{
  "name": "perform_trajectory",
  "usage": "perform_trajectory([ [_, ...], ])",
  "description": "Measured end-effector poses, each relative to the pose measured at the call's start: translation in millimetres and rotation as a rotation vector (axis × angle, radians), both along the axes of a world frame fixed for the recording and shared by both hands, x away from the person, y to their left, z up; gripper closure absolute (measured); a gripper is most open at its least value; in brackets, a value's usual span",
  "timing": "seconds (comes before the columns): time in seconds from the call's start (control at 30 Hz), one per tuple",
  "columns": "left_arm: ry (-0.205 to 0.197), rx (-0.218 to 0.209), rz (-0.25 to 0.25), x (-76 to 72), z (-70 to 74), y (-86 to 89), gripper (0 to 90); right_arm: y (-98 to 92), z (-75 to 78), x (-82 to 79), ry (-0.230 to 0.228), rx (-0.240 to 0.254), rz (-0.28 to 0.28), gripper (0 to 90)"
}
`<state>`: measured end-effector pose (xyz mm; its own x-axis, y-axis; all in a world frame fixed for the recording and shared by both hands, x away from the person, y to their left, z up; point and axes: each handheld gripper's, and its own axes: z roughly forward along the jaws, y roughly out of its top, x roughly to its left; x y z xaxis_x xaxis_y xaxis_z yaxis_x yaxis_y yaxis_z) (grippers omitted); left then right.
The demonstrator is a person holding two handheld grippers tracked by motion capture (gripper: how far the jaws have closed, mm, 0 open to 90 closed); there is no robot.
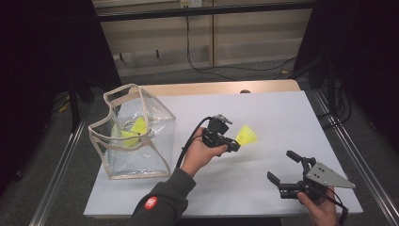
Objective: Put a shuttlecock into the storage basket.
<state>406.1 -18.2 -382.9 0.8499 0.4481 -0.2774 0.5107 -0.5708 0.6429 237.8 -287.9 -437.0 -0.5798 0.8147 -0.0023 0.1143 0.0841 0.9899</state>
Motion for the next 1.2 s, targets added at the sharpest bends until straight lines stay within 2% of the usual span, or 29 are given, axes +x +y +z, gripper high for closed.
perform_trajectory([
  [0.6, 0.021, 0.024, 0.024, 0.2, 28.1, 21.4, 64.8, 0.7, 0.2, -0.4, 0.000, -0.004, 0.002, 3.2],
  [1.2, 0.038, 0.051, 0.058, 2.6, 40.7, 38.0, 64.8, 2.0, 0.3, 0.1, -0.001, -0.006, 0.006, 3.2],
])
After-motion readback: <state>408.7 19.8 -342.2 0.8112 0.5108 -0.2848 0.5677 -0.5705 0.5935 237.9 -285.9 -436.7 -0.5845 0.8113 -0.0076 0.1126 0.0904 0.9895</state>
